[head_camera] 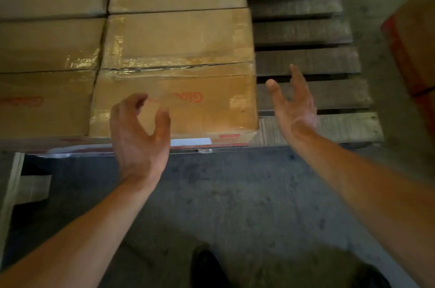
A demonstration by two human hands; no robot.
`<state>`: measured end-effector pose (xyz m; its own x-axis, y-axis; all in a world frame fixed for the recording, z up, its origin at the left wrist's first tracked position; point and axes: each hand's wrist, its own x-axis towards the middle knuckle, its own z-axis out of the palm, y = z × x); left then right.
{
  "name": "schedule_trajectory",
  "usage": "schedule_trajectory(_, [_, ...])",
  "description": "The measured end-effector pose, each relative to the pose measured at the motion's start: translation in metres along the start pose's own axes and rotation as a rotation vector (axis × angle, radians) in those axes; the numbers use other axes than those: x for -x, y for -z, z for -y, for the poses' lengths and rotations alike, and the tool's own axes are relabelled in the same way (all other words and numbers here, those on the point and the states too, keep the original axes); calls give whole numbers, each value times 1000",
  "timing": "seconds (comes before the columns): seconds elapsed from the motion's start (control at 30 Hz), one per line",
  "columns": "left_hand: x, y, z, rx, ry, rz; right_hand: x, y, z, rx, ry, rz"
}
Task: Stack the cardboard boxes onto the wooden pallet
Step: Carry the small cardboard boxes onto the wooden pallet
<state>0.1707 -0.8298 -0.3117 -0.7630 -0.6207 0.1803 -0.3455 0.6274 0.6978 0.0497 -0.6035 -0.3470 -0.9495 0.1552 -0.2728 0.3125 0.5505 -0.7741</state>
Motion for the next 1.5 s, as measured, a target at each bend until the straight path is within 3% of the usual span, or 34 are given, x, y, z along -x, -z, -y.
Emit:
schedule_trajectory(0.07, [-2, -19, -33, -71, -149, 71, -11, 40, -12, 57, 26, -79])
schedule_trajectory(0.27, [13, -111, -169, -193, -364, 255, -46, 205, -80, 171, 63, -273])
schedule_trajectory(0.5, [83, -231, -350, -156, -704, 551, -66, 396, -175, 216, -117, -462])
schedule_trajectory(0.7, [154, -334, -465, -184, -963, 672, -65, 495, -267, 247, -290, -539])
schedule_trajectory(1.0, [204, -451, -517, -89, -1201, 879, -58, 524, -357, 99, -473, -672])
schedule_trajectory(1.37, [178, -586, -495, -104, -1273, 1071, -110, 479, -402, -89, -823, -868])
schedule_trajectory(1.5, [160, -624, -480, -185, -1197, 1095, -131, 461, -418, -101, -903, -881])
